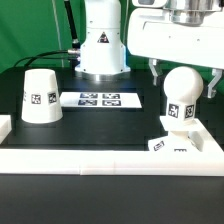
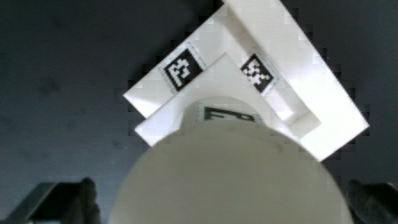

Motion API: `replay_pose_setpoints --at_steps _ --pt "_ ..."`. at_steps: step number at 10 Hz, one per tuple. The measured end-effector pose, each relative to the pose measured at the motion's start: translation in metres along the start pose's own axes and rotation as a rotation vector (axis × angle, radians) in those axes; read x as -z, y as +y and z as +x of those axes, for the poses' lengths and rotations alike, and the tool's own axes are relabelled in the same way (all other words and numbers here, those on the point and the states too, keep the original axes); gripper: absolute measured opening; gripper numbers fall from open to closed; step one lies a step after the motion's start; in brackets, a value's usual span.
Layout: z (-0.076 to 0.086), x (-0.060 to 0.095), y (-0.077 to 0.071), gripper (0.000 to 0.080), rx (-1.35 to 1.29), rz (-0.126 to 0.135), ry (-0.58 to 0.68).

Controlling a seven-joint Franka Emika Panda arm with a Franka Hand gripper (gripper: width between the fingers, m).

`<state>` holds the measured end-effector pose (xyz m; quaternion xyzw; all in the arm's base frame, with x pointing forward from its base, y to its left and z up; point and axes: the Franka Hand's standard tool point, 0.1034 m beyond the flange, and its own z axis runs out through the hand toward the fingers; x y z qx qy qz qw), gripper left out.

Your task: Assemble lamp

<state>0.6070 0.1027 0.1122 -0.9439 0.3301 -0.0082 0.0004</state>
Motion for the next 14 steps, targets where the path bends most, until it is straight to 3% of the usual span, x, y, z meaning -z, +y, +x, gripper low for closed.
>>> replay_pose_setpoints --at_steps 14 --pt "-0.0002 -0.0002 -0.0009 0.0699 1.123 -0.006 0.002"
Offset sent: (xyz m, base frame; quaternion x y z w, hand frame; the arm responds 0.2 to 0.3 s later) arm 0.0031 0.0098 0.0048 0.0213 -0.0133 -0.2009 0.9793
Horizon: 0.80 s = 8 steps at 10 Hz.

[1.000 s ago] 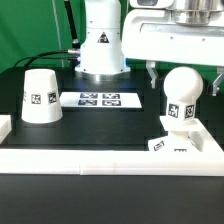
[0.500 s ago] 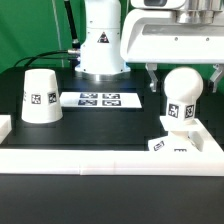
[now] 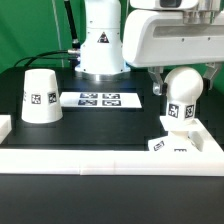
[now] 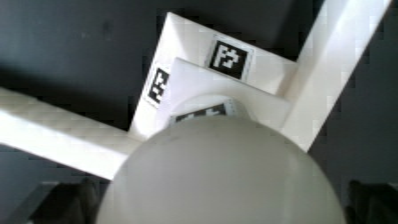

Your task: Assemble lamp

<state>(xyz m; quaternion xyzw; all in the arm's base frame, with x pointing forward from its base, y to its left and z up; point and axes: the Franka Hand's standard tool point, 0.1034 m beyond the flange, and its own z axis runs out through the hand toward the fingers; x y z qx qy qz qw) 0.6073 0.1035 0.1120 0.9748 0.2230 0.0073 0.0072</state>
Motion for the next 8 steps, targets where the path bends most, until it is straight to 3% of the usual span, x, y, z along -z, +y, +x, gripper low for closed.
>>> replay_pose_setpoints --at_steps 7,8 --pt "0.0034 0.0002 -0.0049 0.0699 0.581 -0.013 -0.007" --pt "0.0048 0.0001 -0.0052 0.0699 0.7 -0.029 -0.007"
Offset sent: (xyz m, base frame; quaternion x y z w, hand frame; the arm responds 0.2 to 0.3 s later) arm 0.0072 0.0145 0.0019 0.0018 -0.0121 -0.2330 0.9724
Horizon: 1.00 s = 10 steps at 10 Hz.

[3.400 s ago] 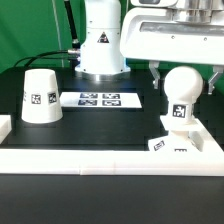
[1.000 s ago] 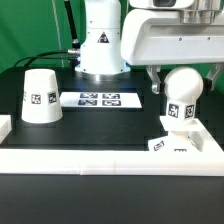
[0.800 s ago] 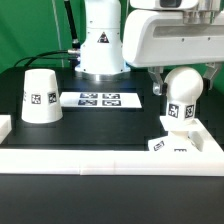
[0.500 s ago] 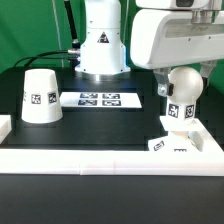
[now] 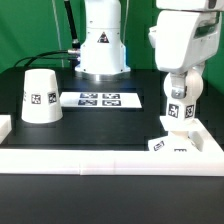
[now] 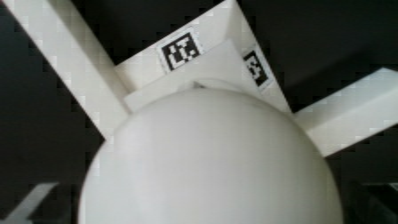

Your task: Assemble lamp

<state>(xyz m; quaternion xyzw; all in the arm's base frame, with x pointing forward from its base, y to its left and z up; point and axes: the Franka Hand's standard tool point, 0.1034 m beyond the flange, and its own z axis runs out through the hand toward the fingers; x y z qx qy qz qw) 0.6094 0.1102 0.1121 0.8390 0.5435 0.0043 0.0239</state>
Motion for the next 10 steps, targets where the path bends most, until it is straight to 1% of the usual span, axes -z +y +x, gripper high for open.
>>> replay_pose_setpoints --at_steps 2,3,4,5,10 --pt "-0.0013 -0.0002 0.0008 0.0699 0.134 -0.01 -0.015" --pt "-0.0031 -0.0003 0.002 0.0699 0.203 -0.011 -0.018" --pt "-0.0065 -0.0008 0.0039 0.0671 0.246 -0.012 -0.023" --pt "-0.008 -0.001 0.0047 0.0577 0.238 -0.012 -0.024" --pt "-0.0092 -0.0011 0.0055 0.0577 0.212 -0.012 -0.024"
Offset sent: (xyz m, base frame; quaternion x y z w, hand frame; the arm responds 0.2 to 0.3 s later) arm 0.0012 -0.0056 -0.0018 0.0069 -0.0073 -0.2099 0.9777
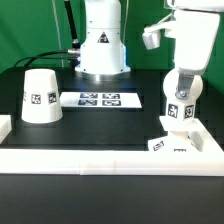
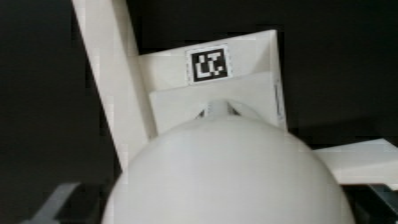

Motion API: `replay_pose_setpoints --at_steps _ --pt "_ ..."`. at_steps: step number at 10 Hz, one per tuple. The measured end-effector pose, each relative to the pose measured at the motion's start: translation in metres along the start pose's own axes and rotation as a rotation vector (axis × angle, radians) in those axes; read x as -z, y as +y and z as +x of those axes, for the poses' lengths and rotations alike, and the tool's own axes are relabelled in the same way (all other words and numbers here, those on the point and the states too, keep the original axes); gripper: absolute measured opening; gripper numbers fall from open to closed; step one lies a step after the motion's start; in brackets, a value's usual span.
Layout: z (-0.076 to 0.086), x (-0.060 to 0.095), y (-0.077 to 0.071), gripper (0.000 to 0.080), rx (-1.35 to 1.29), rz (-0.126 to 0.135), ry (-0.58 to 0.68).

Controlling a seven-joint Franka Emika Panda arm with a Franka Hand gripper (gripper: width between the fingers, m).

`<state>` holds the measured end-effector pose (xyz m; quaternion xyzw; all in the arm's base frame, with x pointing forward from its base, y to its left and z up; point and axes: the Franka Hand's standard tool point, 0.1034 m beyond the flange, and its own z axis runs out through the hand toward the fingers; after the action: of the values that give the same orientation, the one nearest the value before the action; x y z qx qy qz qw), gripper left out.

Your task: Assemble lamp

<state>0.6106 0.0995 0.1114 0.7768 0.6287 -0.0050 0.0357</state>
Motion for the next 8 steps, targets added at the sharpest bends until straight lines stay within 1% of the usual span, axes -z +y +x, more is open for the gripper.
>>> replay_pose_setpoints --at_steps 6,8 --pt "0.0006 -0.0002 -0.001 0.0579 -0.466 0.004 0.001" --pt "0.0021 0.0003 -0.0016 0.0579 -0.686 0.003 0.003"
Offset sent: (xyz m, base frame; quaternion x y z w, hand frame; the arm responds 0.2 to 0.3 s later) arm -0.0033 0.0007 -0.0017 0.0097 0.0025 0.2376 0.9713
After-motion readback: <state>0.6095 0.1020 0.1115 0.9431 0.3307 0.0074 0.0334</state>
